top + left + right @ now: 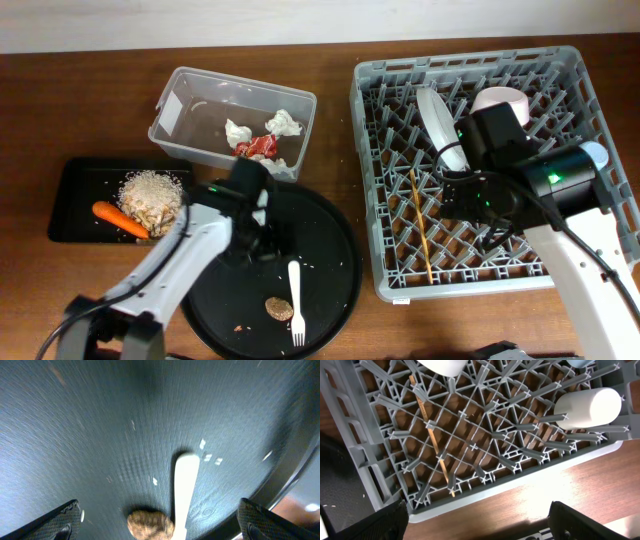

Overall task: Sort waste into correct bins and load items into the dishwasher rack
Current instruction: 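Carry the carrot left and drop it onto the small black tray, then grasp the brown mushroom with the left gripper and drop it on black tray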

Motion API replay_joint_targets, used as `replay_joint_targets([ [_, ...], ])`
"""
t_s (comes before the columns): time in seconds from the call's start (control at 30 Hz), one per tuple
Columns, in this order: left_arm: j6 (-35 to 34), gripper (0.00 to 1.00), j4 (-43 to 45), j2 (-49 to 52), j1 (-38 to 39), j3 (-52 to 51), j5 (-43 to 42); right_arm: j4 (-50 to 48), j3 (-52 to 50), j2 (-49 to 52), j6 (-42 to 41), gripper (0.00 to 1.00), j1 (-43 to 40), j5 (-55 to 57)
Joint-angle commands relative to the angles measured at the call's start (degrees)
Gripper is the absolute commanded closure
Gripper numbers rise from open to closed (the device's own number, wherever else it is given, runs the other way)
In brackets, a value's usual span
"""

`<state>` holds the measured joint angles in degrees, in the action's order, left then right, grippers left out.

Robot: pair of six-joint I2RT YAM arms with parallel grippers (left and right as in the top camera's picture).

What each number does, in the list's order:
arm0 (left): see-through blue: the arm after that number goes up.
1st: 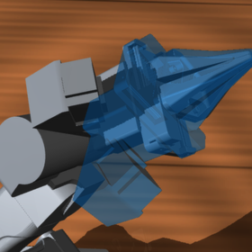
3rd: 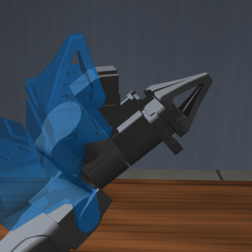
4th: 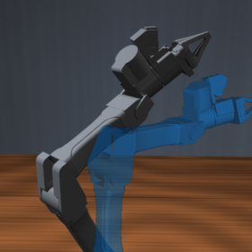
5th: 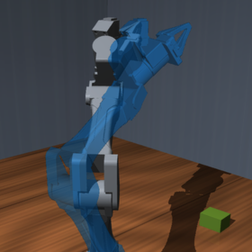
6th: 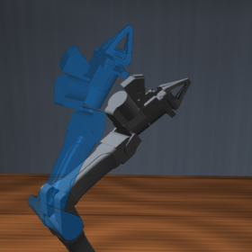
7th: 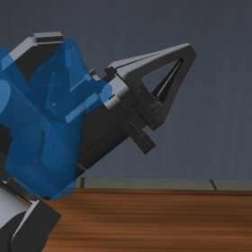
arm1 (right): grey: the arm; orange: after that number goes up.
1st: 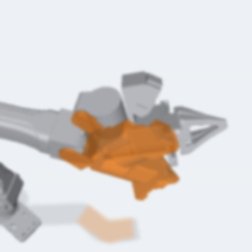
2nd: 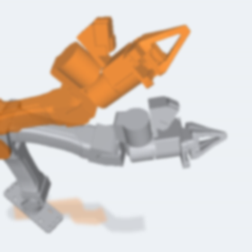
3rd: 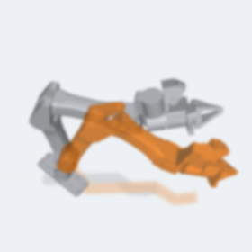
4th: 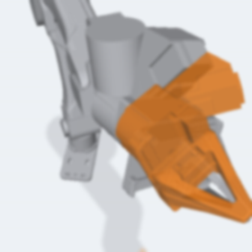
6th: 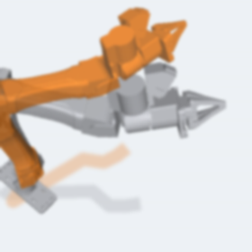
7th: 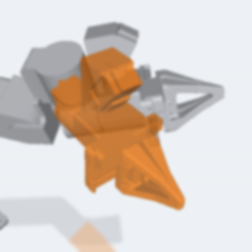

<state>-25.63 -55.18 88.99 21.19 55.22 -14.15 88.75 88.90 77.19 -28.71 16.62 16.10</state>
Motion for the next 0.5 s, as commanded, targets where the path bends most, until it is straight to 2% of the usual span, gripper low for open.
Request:
replay_joint_targets([
  [0.0, -2.97, 0.01, -0.7, 1.05, 4.59, -4.13, -6.93, 0.2, -0.24, 0.04, -0.44, 0.07, -0.2, -0.04],
  [0.27, -6.32, 0.01, -4.42, 1.05, 6.56, -9.09, -7.08, 0.24, -0.24, 0.04, -0.46, 0.07, -0.2, -0.07],
  [0.33, -10.73, 0.01, -3.87, 1.05, 6.56, -10.34, -7.08, 0.24, -0.24, 0.04, -0.46, 0.07, -0.2, -0.07],
  [0.47, -15.19, 0.01, 0.76, 1.05, 6.56, -12.85, -7.1, 0.28, -0.24, 0.04, -0.44, 0.07, -0.2, -0.04],
])
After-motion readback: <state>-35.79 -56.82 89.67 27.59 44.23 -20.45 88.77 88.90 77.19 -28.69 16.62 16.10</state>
